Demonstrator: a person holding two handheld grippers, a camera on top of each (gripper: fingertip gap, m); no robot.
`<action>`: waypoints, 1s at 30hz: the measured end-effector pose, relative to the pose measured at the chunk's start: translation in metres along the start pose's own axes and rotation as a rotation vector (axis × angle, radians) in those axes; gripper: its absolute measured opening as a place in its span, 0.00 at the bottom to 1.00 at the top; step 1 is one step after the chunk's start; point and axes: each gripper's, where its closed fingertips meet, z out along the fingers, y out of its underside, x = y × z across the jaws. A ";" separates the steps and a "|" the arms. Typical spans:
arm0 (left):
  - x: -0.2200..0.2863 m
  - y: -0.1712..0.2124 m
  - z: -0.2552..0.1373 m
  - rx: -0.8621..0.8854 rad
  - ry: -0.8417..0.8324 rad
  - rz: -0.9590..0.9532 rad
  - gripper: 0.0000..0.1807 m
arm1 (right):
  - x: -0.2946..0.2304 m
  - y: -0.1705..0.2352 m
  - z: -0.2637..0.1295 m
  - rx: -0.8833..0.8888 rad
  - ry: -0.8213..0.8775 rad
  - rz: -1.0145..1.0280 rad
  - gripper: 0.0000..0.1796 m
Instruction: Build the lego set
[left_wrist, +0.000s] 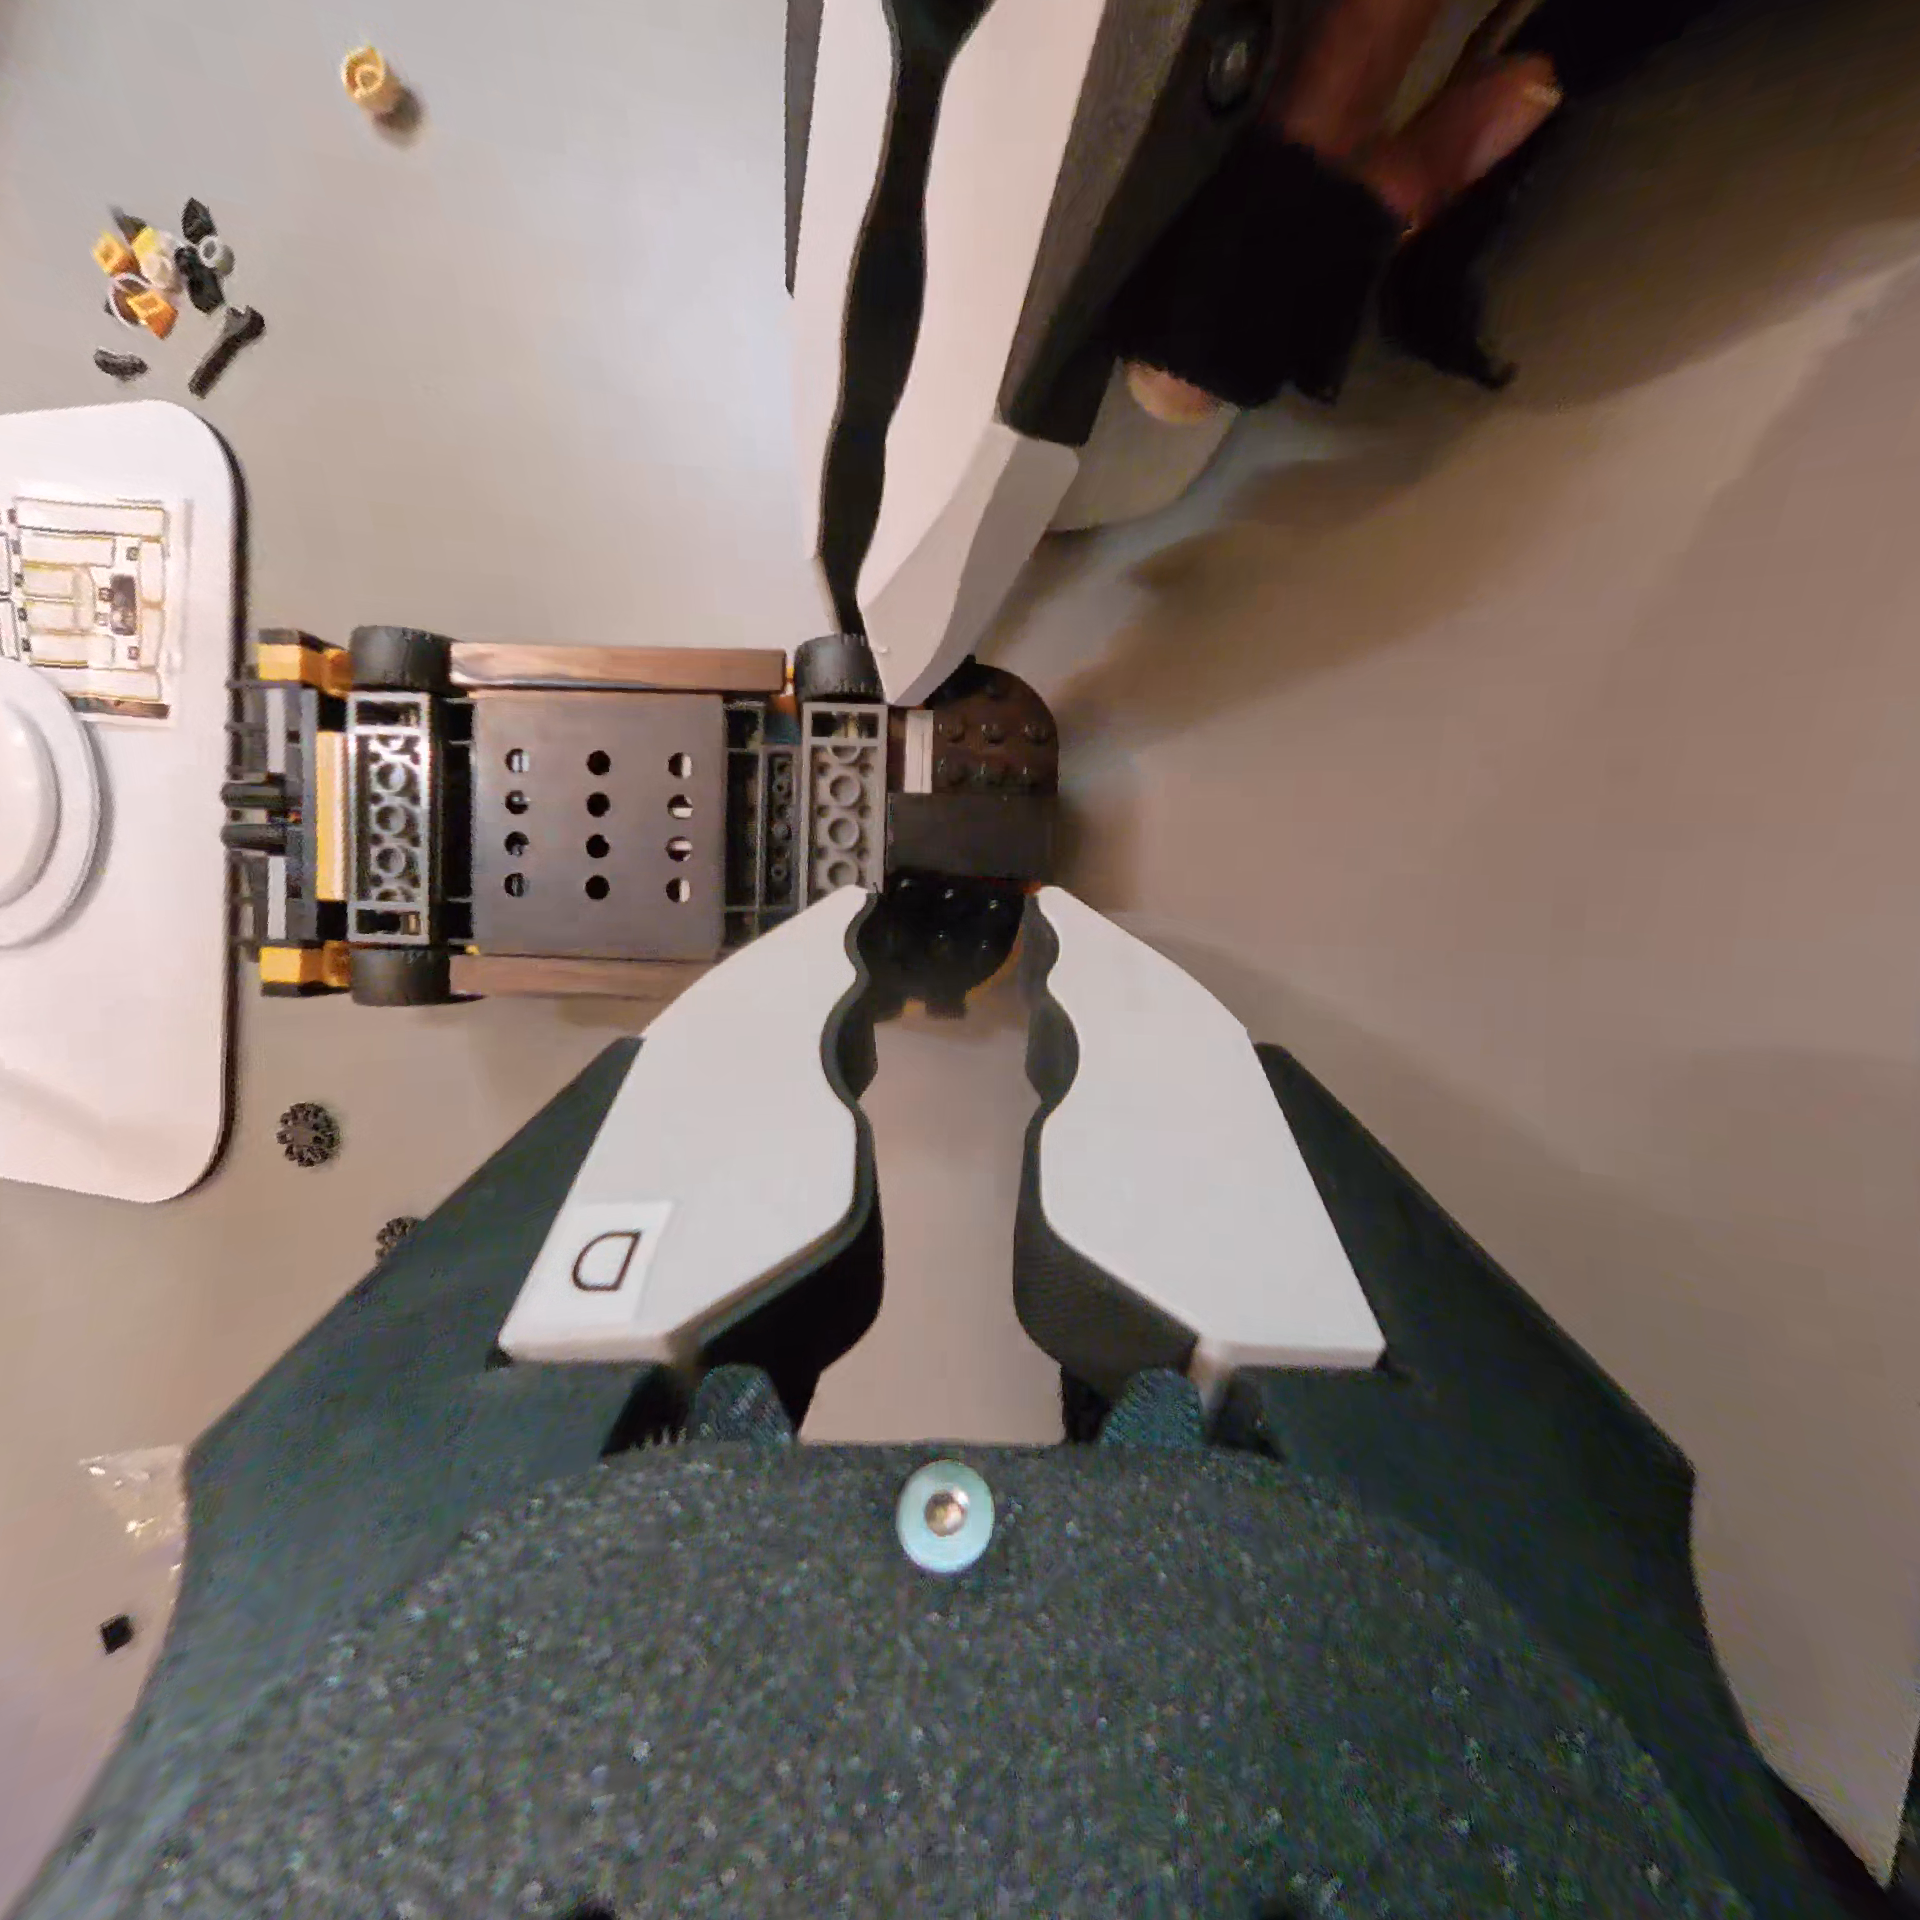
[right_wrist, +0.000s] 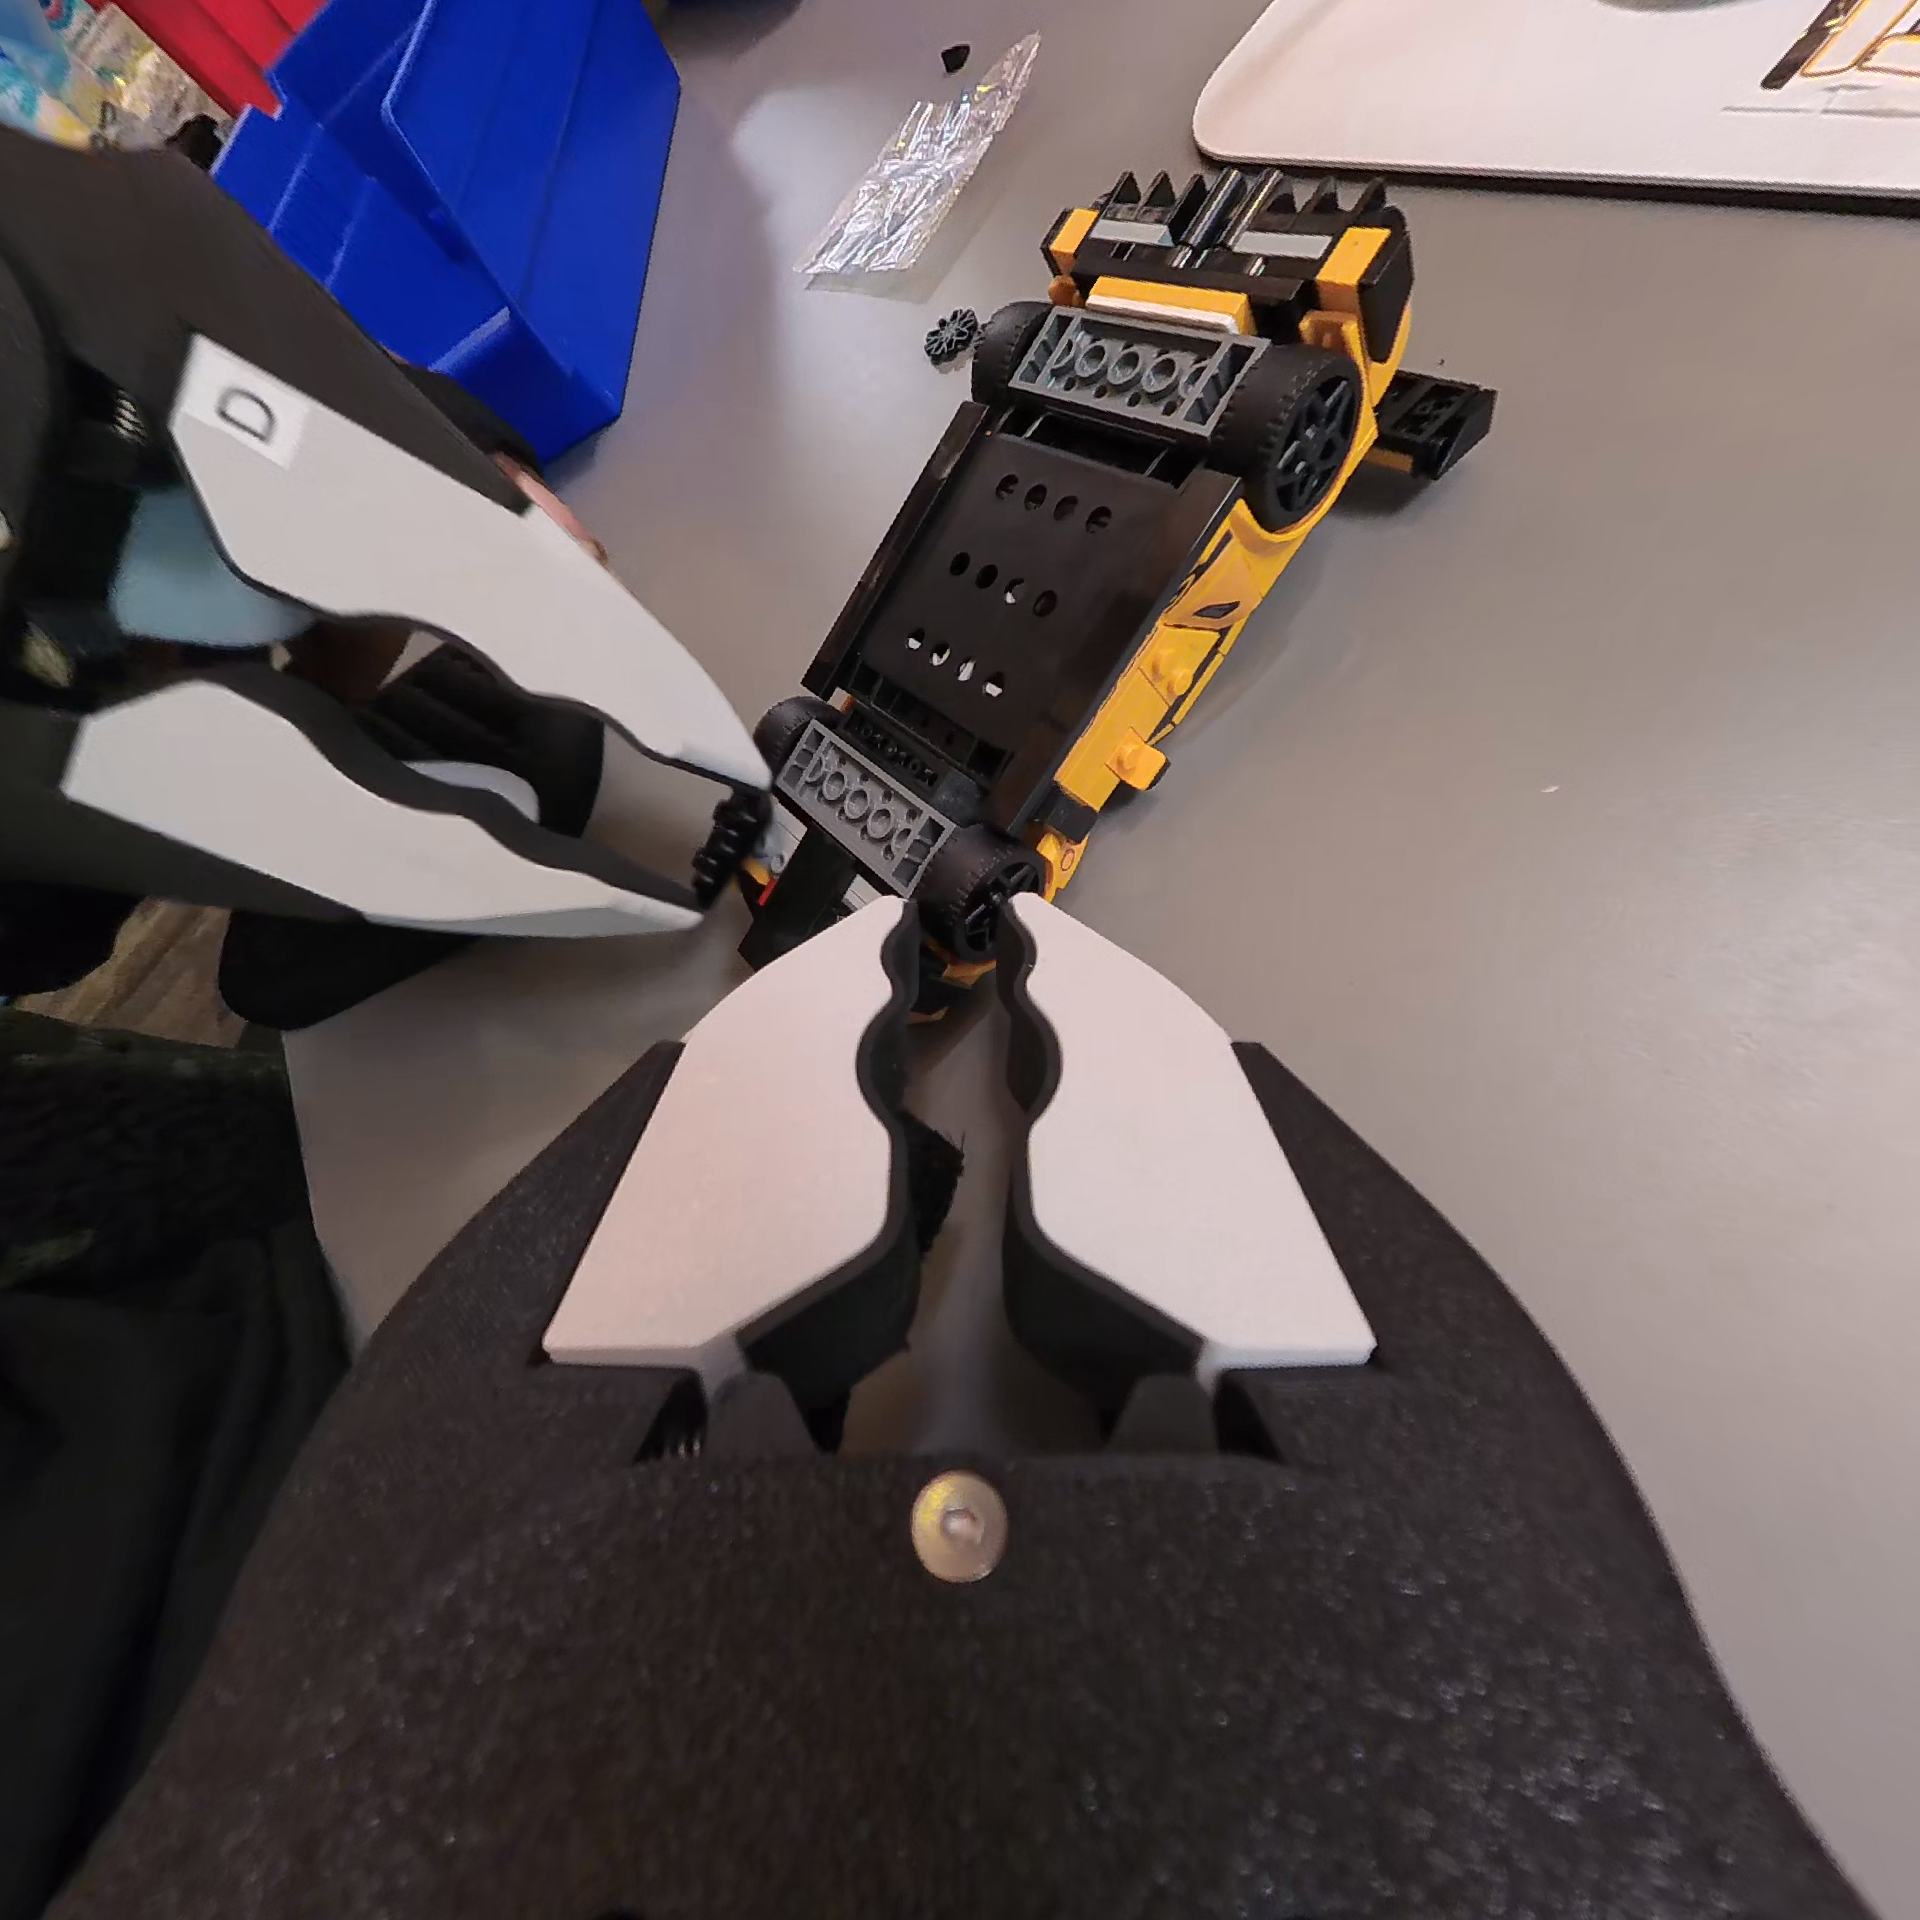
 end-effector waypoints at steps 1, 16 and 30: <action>0.001 0.000 0.001 -0.013 -0.005 -0.001 0.14 | -0.001 0.000 0.000 0.001 -0.001 0.002 0.07; -0.001 0.009 0.003 -0.068 -0.066 -0.016 0.14 | -0.005 -0.001 0.001 0.014 -0.024 0.040 0.07; -0.004 0.008 0.001 -0.032 -0.069 -0.017 0.17 | -0.005 -0.003 0.001 0.023 -0.058 0.090 0.07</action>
